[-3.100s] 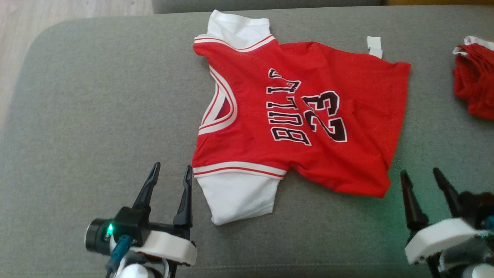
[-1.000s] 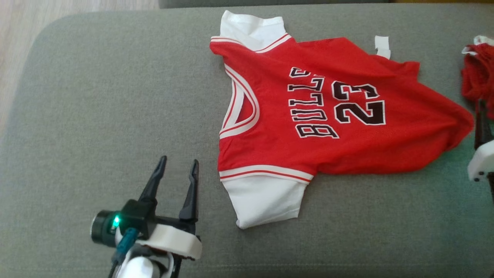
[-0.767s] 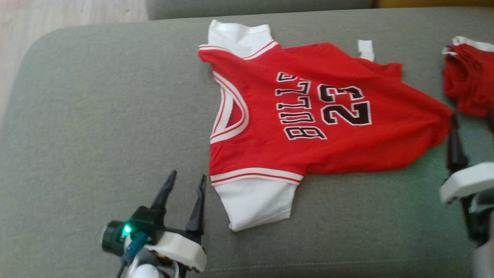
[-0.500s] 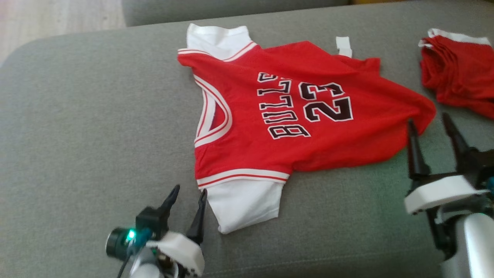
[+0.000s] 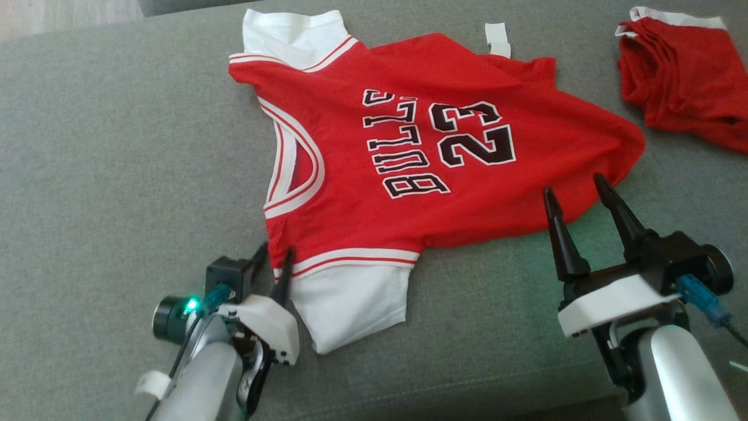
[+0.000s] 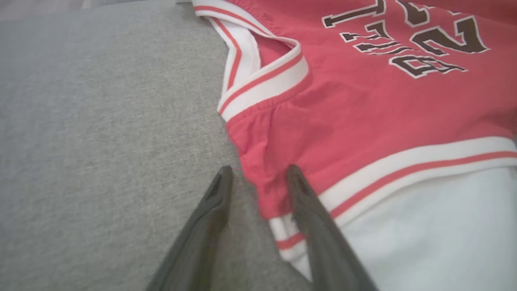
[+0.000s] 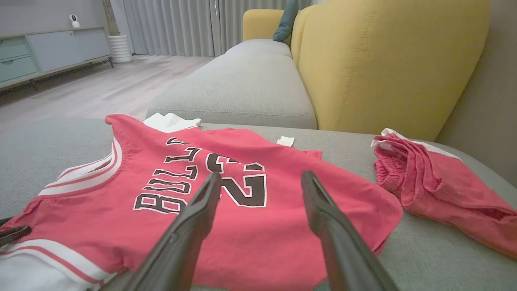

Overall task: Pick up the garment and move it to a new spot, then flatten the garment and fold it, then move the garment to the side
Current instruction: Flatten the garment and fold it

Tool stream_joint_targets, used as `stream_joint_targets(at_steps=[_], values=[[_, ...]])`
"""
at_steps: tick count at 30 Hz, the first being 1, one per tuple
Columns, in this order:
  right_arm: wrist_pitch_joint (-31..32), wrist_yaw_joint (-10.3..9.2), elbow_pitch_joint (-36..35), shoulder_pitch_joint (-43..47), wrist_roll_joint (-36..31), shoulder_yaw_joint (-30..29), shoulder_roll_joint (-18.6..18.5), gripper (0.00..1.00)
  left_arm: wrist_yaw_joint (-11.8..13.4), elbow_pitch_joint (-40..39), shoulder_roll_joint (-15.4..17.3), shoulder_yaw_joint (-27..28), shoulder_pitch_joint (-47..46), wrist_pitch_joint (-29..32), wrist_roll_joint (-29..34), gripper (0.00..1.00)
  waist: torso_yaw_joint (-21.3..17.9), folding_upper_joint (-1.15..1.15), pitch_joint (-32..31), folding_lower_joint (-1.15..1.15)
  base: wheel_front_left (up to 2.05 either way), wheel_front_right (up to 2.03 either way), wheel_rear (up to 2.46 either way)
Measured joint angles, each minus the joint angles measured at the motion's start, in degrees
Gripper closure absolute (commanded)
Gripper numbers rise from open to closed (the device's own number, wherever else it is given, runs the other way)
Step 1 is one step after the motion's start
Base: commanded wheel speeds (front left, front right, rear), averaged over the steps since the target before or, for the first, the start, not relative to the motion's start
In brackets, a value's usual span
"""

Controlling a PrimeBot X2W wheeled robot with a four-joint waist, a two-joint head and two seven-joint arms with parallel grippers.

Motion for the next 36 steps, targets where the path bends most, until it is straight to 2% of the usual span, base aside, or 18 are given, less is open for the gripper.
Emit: stream_joint_targets(at_steps=[1, 2, 7, 11, 18, 28, 29, 30, 36], values=[[-0.12, 0.00, 0.01, 0.00, 0.15, -0.03, 0.00, 0.00, -0.33, 0.54, -0.01, -0.15, -0.63, 0.18, -0.02, 0.85, -0.09, 0.00, 0.14, 0.00, 0.00, 0.00, 0.00], [-0.22, 0.00, 0.03, 0.00, 0.15, -0.15, 0.00, 0.00, -0.41, 0.87, -0.02, -0.36, -1.14, 0.23, -0.20, 1.00, -0.13, 0.00, 0.24, 0.00, 0.00, 0.00, 0.00], [-1.16, 0.00, 0.09, -0.01, 0.14, -1.78, 0.01, 0.00, -0.24, 1.00, -0.12, -0.63, -1.77, -1.22, -0.92, 1.00, 0.24, 0.00, 0.31, 0.00, 0.00, 0.00, 0.00], [-1.32, 0.00, 0.12, -0.01, 0.10, -2.86, 0.16, 0.00, 1.74, -1.58, 0.40, 1.46, -2.14, -2.63, -0.93, 1.00, 0.82, 0.00, 0.31, 0.00, 0.00, 0.00, 0.00], [-1.13, 0.00, 1.35, 0.21, -0.03, -3.12, 0.58, 0.00, 5.24, -7.57, 3.97, 7.31, -4.29, -3.15, -2.68, 1.00, 1.73, 0.00, 0.51, 0.00, 0.00, 0.00, 0.00], [-0.59, 0.00, 2.86, 3.78, -0.04, -5.80, 1.29, 0.00, 7.56, -9.55, 7.72, 12.37, -4.19, -3.19, -3.52, 1.00, 1.92, 0.00, 1.45, 0.00, 0.00, 0.00, 0.00], [-0.56, 0.00, 2.85, 4.11, -0.04, -5.78, 1.30, 0.00, 7.76, -9.53, 7.77, 12.39, -4.17, -3.20, -3.52, 0.78, 1.84, 0.00, 1.50, 0.00, 0.00, 0.00, 0.00], [-0.56, 0.00, 2.85, 4.47, -0.04, -5.72, 1.33, 0.00, 7.80, -9.51, 7.76, 12.39, -4.16, -3.20, -3.52, 0.00, 1.74, 0.00, 1.54, 0.00, 0.00, 0.00, 0.00], [-0.48, 0.00, 3.50, 5.59, 0.52, -2.97, 1.60, 0.00, 7.93, -11.71, 6.93, 12.36, -3.42, -3.20, -3.41, 0.00, 1.43, 0.00, 1.59, 0.00, 0.00, 0.00, 0.00]])
